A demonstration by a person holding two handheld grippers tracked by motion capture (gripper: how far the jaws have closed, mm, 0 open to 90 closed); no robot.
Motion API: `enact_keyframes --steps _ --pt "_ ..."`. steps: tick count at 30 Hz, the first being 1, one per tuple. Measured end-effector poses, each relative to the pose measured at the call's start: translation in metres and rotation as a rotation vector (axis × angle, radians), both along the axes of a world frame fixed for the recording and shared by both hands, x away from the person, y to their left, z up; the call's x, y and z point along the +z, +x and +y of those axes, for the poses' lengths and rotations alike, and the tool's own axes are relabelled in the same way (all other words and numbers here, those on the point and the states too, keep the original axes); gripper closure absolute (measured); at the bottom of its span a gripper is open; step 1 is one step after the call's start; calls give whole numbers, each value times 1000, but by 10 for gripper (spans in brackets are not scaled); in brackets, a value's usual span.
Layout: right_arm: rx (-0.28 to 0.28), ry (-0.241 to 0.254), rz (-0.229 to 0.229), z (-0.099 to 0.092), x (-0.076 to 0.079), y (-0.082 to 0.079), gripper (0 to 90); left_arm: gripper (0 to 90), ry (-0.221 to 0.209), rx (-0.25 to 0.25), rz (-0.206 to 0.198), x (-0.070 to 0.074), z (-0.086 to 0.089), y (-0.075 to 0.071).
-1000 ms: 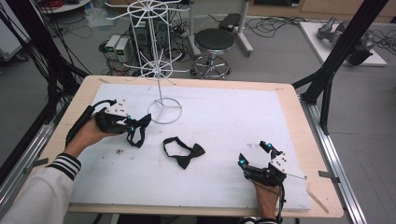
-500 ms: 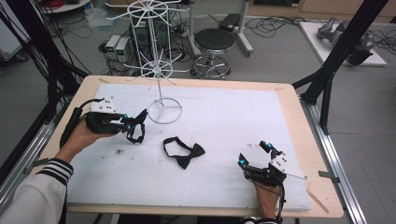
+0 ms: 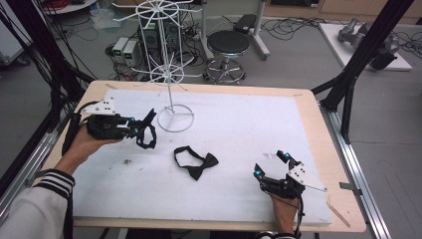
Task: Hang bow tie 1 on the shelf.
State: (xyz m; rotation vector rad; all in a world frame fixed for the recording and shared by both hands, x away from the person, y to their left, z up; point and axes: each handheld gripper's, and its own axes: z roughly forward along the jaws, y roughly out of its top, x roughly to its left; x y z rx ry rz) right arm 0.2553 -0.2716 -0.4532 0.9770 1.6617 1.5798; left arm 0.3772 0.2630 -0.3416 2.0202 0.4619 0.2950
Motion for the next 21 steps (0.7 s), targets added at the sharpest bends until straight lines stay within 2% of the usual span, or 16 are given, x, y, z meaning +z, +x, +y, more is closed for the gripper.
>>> enact_keyframes --steps 1,14,21 --pt "-1 1 0 0 0 0 67 738 -13 0 -2 3 0 -1" --pt "-1 -2 0 0 0 0 67 738 -52 3 -43 41 -5 -5" --pt "0 -3 1 0 0 0 67 738 -70 0 -63 53 -9 -4"
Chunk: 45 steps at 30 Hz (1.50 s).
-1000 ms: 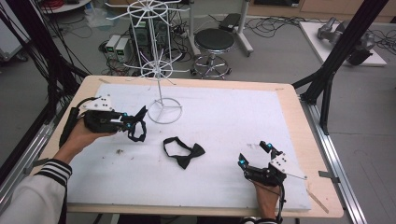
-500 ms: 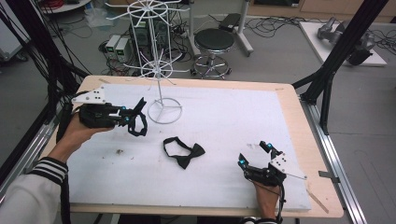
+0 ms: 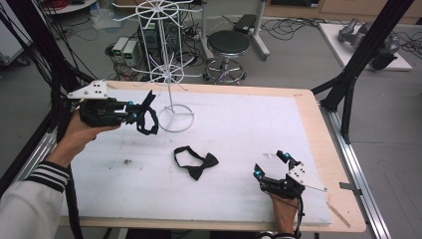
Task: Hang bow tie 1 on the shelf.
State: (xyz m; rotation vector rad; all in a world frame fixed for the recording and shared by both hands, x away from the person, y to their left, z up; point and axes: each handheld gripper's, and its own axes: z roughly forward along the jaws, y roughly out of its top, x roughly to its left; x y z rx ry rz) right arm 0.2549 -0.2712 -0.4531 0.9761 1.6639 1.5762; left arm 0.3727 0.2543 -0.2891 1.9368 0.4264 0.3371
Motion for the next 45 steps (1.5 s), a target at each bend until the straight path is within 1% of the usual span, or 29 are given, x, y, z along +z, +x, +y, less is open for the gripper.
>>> enact_keyframes --steps 4,8,12,19,23,27,32,38,39,45 --pt "0 -1 0 0 0 0 67 738 -11 2 -7 5 -4 2" --pt "-1 -2 0 0 0 0 67 738 -35 8 -14 11 -7 3" --pt "0 0 -3 0 0 0 67 738 -43 16 -17 14 -10 4" --pt "1 0 -3 0 0 0 67 738 -42 38 -23 17 -17 8" --pt "1 3 0 0 0 0 67 738 -44 60 -27 21 -19 11" --pt "1 2 -1 0 0 0 67 738 -55 84 -29 23 -20 14" --pt "2 3 -4 0 0 0 67 738 -53 113 -33 24 -23 17" --pt "1 7 2 0 0 0 67 738 -45 152 -46 26 -28 20" --pt "1 8 2 0 0 0 67 738 -48 161 -45 26 -29 21" --pt "2 9 -4 -1 0 0 67 738 -30 217 -60 27 -34 24"
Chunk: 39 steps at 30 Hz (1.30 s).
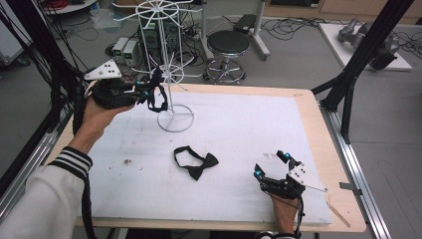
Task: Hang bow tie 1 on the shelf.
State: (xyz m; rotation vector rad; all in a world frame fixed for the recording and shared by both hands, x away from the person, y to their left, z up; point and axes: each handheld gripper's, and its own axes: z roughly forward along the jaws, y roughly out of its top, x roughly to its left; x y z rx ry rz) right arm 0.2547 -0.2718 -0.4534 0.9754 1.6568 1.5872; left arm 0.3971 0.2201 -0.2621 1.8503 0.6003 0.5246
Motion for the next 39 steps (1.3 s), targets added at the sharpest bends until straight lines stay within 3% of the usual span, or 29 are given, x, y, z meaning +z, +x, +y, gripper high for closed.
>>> enact_keyframes --steps 4,24,26,31,34,39 --pt "0 2 1 0 0 0 67 737 -15 17 -5 -1 -5 3" --pt "2 9 4 -1 0 0 67 728 30 110 -3 -3 -10 8" --pt "-2 7 0 -1 0 0 67 691 27 131 0 -3 -10 8" --pt "-2 6 1 -1 0 0 67 451 11 174 -5 0 -9 7" --pt "-2 7 4 -1 0 0 67 321 -11 163 -11 2 -5 5" --pt "-5 7 3 -1 0 0 67 238 -40 130 -46 8 0 -2"
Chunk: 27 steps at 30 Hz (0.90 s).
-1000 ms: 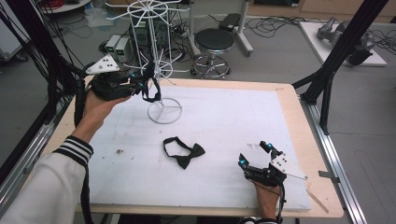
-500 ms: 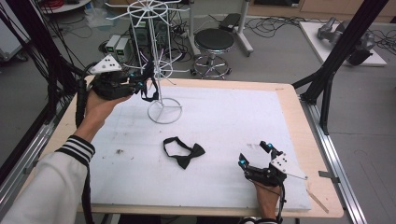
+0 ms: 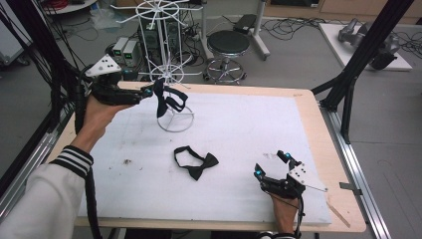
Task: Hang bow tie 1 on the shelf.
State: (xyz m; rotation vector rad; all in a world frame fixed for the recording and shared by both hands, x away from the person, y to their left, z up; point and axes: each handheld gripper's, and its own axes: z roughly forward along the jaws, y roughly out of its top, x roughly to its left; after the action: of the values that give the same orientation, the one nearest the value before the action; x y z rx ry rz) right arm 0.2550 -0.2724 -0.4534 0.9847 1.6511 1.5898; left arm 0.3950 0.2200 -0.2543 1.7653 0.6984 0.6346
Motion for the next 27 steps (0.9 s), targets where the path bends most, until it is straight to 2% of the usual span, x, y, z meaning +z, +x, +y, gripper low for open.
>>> enact_keyframes --steps 4,8,12,17,27 --pt "-2 0 2 0 0 0 67 170 -30 -34 -18 1 4 -10" --pt "-4 -4 0 0 0 0 67 166 -41 -71 -35 -5 9 -24" --pt "-2 -2 -2 0 0 0 67 164 -70 -94 -47 -15 16 -35" --pt "-4 -2 0 0 0 0 67 164 -86 -94 -56 -31 27 -45" --pt "-5 -4 -2 0 0 0 67 164 -120 -88 -58 -67 47 -54"
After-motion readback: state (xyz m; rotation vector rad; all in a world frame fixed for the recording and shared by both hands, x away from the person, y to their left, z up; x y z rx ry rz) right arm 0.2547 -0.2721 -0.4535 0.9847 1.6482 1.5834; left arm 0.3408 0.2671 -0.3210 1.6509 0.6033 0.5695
